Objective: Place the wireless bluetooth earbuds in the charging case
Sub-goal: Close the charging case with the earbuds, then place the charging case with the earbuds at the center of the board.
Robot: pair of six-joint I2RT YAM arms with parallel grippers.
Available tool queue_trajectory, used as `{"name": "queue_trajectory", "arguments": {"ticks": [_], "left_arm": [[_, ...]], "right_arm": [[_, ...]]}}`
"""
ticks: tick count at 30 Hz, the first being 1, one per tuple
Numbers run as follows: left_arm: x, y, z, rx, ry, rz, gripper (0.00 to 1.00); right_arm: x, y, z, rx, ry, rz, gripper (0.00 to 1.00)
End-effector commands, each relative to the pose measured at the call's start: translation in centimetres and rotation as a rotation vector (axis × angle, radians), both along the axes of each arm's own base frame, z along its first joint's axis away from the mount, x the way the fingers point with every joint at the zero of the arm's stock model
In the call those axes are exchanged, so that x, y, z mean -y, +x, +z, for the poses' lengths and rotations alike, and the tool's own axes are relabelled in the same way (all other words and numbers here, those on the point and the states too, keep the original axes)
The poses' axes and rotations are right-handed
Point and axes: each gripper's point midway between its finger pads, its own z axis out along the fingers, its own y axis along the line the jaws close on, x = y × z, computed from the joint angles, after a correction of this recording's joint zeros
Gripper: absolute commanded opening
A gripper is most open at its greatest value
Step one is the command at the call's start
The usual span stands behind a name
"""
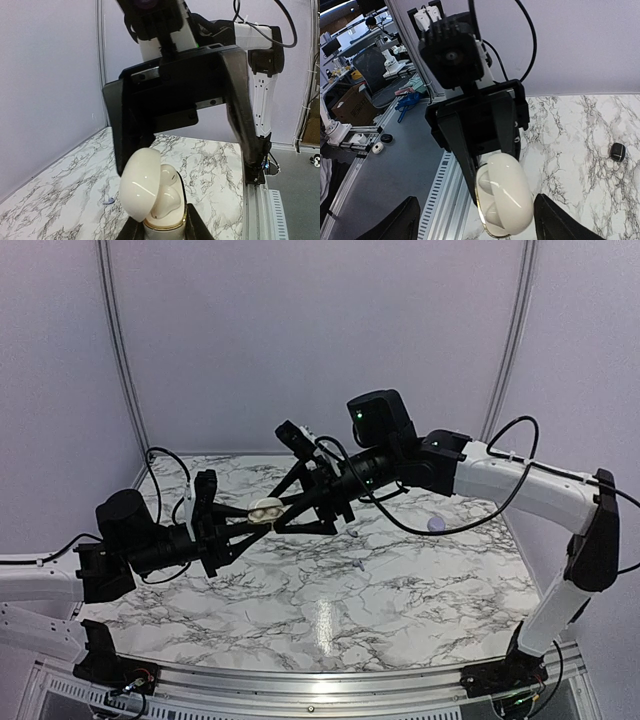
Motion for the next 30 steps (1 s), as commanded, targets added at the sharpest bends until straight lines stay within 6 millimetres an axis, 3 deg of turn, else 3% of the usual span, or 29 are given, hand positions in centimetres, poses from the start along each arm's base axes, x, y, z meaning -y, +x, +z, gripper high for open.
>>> {"name": "queue_trajectory", "arguments": {"ticks": [1,6,10,12,16,18,22,28,30], "left_arm": [[-0.4,1.0,1.1,-0.001,-0.048,0.047,0.0],[-0.8,1.7,1.0,-0.035,-0.06,0.076,0.0],[-1.1,2.8,0.6,-0.063,-0.062,0.132,0.0],[-1.5,4.0,-0.2,-0.109,-0.062,0.188,0.0],[-3.0,7.1,-2.3,-0.223,-0.077,0.344,0.0],[-4.0,9.0,-3.9,-0.3,-0.069,0.434,0.0],[-5.7,12.3,-6.9,-0.45,-0.057,0.562,0.0],[-7.6,15.9,-11.9,-0.636,-0.017,0.647,0.0],[-8.1,16.9,-13.1,-0.688,-0.014,0.658,0.0]], "right_arm": [[0.0,-2.7,2.3,0.05,0.053,0.105,0.78],[0.1,-4.1,2.1,0.058,0.037,0.146,0.74],[0.1,-3.2,1.8,0.081,0.024,0.093,0.74],[0.4,-1.8,2.3,0.097,0.034,0.026,0.78],[2.2,3.7,3.1,0.173,0.059,-0.25,0.87],[3.7,6.3,3.8,0.238,0.067,-0.415,0.98],[7.1,9.9,4.5,0.308,0.1,-0.629,0.98],[12.3,14.2,2.2,0.267,0.062,-0.848,0.98],[13.5,14.7,1.5,0.23,0.071,-0.869,0.99]]}}
